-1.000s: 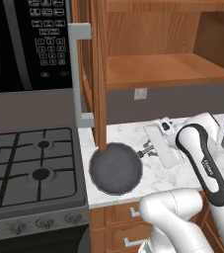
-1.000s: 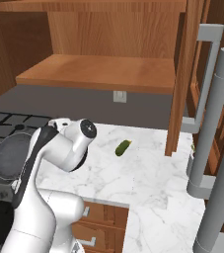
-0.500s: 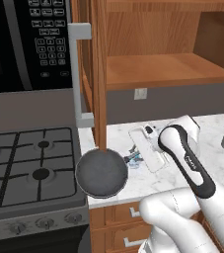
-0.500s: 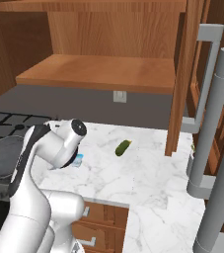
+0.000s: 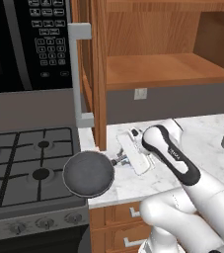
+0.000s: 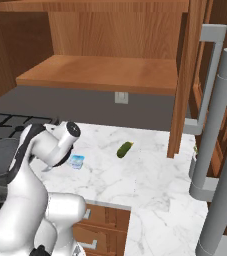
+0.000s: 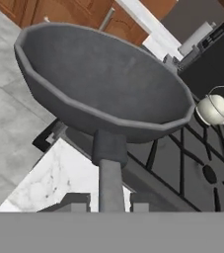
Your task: Pick the pan from the cabinet and place it on the stove. Then turn on the stove burner for the pan.
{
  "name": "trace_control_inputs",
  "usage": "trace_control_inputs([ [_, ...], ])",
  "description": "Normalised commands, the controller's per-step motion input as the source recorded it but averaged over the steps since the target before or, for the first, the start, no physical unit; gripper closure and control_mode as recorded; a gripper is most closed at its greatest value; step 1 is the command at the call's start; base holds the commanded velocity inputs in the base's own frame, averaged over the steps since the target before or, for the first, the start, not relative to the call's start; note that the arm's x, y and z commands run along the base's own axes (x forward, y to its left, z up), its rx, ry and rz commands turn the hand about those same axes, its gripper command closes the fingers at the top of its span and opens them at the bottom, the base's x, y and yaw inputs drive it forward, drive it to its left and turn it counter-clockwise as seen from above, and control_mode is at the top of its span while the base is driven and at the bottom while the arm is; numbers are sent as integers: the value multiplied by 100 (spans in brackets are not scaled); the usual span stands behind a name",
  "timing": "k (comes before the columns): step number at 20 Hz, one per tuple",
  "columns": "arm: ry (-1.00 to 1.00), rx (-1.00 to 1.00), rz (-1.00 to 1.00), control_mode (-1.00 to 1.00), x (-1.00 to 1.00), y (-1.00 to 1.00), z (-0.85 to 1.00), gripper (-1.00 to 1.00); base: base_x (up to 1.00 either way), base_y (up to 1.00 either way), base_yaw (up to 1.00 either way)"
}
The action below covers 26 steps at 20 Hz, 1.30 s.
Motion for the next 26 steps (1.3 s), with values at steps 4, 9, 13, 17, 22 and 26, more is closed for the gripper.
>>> trace_control_inputs([
  [4,6,2,0,-100,22,32,-16,100,0,0,0],
  [9,3,0,0,-100,19,31,-13,100,0,0,0],
  [13,3,0,0,-100,17,33,-14,100,0,0,0],
  [17,4,0,0,-100,18,34,-17,100,0,0,0],
  [22,4,0,0,-100,18,36,-20,100,0,0,0],
  [26,3,0,0,-100,20,35,-23,100,0,0,0],
])
